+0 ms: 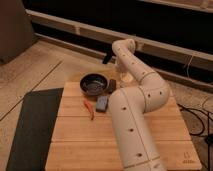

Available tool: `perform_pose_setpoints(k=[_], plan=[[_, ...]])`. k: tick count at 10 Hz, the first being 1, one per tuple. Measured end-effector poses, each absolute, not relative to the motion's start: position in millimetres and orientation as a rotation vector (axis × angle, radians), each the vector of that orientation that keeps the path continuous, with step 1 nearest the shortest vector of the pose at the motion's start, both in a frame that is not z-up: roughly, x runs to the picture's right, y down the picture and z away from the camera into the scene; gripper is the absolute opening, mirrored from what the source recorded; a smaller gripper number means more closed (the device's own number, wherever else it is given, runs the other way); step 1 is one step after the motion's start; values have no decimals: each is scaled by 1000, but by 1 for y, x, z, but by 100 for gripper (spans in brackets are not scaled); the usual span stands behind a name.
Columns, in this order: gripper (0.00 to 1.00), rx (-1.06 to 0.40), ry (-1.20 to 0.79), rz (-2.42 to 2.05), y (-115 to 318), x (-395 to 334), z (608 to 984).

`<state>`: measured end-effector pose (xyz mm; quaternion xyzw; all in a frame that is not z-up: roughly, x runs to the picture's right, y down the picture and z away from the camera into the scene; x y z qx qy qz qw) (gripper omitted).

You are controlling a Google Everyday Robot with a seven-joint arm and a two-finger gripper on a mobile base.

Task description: Pick up the ceramic cup

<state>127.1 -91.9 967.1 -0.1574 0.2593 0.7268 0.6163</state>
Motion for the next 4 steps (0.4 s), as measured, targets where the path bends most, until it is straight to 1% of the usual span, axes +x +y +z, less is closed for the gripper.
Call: perform_pose_setpoints(k=[1, 2, 4], plan=[[0, -336, 607, 1655, -101, 127, 958], [0, -296, 602, 1624, -120, 120, 940], [0, -282, 546, 1567, -146, 89, 913]])
